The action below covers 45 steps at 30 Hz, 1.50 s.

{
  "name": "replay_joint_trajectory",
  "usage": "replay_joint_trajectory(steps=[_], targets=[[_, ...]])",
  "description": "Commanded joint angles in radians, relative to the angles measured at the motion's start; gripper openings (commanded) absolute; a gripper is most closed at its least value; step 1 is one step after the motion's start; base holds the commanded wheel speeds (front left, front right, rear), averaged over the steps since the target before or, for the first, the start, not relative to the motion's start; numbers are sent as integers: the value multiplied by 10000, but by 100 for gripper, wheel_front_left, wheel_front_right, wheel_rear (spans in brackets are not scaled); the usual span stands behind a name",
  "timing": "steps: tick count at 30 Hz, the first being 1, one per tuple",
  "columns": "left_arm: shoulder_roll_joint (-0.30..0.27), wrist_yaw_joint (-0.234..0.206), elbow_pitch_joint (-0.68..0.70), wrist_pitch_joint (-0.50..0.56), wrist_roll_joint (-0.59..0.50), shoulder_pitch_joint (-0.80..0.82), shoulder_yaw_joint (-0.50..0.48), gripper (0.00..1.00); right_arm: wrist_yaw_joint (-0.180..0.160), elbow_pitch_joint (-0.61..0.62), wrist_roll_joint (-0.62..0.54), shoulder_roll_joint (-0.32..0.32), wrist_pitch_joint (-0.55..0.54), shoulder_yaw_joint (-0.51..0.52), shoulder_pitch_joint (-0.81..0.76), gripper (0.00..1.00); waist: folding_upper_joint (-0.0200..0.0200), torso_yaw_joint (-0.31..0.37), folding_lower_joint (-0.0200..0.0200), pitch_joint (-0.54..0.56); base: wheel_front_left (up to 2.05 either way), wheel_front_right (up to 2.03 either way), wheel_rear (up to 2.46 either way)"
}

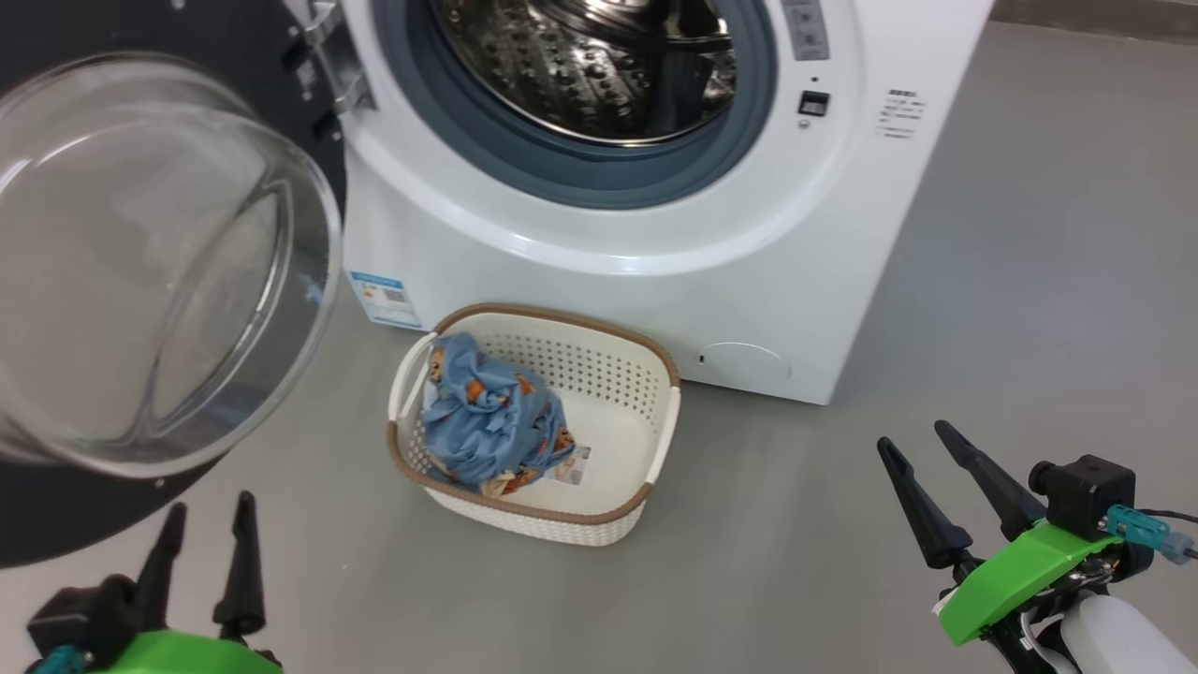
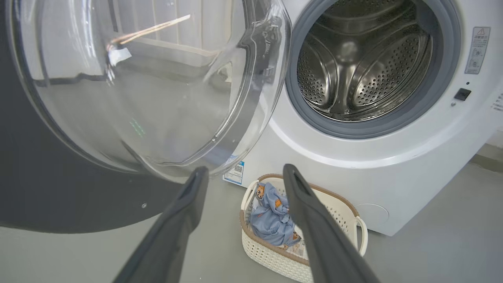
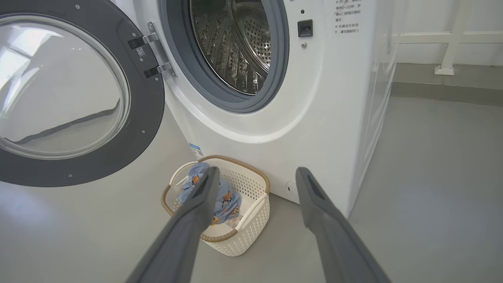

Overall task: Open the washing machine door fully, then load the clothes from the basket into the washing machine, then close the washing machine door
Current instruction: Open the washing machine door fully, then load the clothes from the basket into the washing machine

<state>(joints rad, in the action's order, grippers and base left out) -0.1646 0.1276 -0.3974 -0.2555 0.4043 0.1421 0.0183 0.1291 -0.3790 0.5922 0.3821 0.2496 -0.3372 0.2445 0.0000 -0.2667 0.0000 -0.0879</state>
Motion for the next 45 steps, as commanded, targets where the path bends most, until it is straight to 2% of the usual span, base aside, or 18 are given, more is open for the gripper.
replay_joint_trajectory(steps=[1, 8, 15, 24, 33, 45], targets=[[-446, 30, 443, -63, 138, -29, -77, 100, 16, 269, -16, 92, 122, 0, -138, 100, 0, 486, 0, 84, 0, 0, 0], [-692, 30, 1217, -63, 469, -447, 500, 100, 16, 365, -85, 59, 122, 373, -368, 100, 0, 1381, 0, 94, 0, 0, 0], [-789, 30, 1698, -63, 595, -712, 644, 100, 16, 464, -165, 29, 122, 719, -516, 100, 0, 2184, 0, 20, 0, 0, 0], [-772, 30, 1860, -63, 591, -904, 613, 100, 16, 551, -245, 3, 122, 1004, -753, 100, 0, 2830, 0, 77, 0, 0, 0], [-747, 30, 2013, -63, 566, -941, 542, 100, 16, 656, -296, -14, 122, 1234, -909, 100, 0, 3062, 0, 25, 0, 0, 0], [-812, 31, 1915, -63, 727, -785, 634, 100, 16, 683, -386, -109, 122, 1303, -798, 100, 0, 2959, 0, -92, 0, 0, 0]])
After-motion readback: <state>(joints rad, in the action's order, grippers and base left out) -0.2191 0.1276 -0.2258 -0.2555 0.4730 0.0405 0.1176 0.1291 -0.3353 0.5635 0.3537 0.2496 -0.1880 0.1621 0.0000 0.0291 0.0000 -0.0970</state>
